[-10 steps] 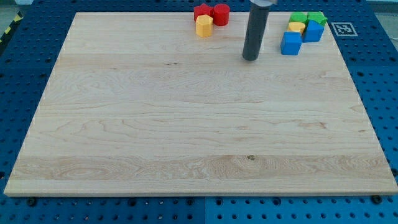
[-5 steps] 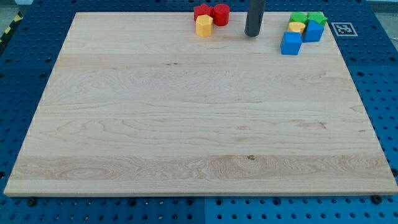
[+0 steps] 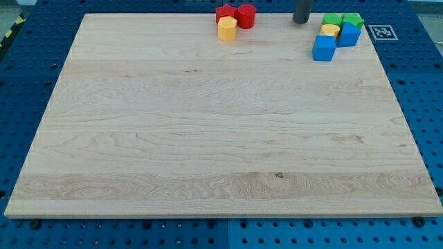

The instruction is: Move the red circle closer to the red star

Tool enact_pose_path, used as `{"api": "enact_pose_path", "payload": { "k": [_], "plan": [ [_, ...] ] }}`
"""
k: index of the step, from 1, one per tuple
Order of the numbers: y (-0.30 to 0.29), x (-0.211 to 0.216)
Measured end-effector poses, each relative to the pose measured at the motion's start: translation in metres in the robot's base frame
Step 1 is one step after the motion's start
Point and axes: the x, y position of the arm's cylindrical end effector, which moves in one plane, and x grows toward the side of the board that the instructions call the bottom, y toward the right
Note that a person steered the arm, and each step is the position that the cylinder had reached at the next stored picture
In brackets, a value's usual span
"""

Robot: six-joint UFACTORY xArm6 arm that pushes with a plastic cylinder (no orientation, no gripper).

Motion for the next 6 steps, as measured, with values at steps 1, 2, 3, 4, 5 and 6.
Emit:
{"api": "enact_pose_path", "payload": {
  "k": [1, 2, 3, 4, 5, 6],
  "plan": [
    [-0.018, -0.019],
    [-0.029, -0.019],
    [-0.084, -0.018],
    [-0.119, -0.018],
    [-0.121, -0.018],
    [-0.124, -0.018]
  ]
}}
